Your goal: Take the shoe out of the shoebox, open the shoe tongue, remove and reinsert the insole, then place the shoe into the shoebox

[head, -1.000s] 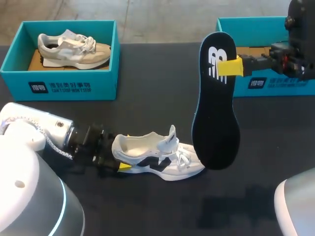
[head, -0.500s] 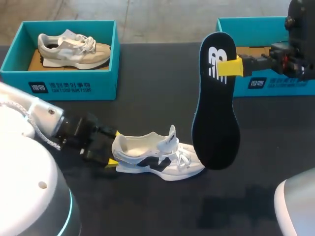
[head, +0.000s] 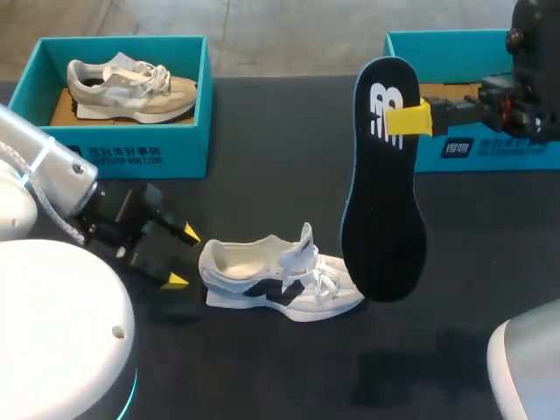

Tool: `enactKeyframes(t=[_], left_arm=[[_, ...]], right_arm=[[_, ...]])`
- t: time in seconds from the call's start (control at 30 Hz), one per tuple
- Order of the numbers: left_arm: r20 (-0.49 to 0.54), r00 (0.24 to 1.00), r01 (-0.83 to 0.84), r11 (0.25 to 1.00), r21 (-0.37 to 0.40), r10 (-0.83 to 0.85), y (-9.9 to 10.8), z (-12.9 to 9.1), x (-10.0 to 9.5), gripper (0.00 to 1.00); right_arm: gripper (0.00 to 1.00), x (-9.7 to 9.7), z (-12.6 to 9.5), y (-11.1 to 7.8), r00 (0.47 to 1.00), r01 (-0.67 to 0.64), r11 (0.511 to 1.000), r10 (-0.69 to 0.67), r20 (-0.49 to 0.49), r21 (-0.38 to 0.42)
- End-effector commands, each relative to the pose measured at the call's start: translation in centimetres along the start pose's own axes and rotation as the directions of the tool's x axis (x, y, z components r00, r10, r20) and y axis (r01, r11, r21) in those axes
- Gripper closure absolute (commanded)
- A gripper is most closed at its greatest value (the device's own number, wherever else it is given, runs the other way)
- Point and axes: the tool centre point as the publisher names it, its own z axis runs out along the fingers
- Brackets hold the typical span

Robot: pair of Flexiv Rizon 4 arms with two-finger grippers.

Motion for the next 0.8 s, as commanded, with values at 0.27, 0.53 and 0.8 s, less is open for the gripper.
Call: enactKeyframes(t=[0.27,0.53,0.8], left_arm=[[-0.066,0.997,-0.051,0.953,-0.297,0.033,-1.5,-3.6,0.5,0.0],[-0.136,0.989,-0.104,0.899,-0.426,0.05,-2.2,-3.0,0.1,0.0],[-0.12,0.986,-0.165,0.829,-0.535,0.119,-3.5,-2.6,-1.4,0.0]], right_arm=[[1.0,-0.2,0.3,0.3,1.0,0.0,1.0,0.0,-0.002,0.005],[1.0,-0.2,0.3,0.3,1.0,0.0,1.0,0.0,-0.002,0.005],[1.0,-0.2,0.3,0.3,1.0,0.0,1.0,0.0,-0.002,0.005]])
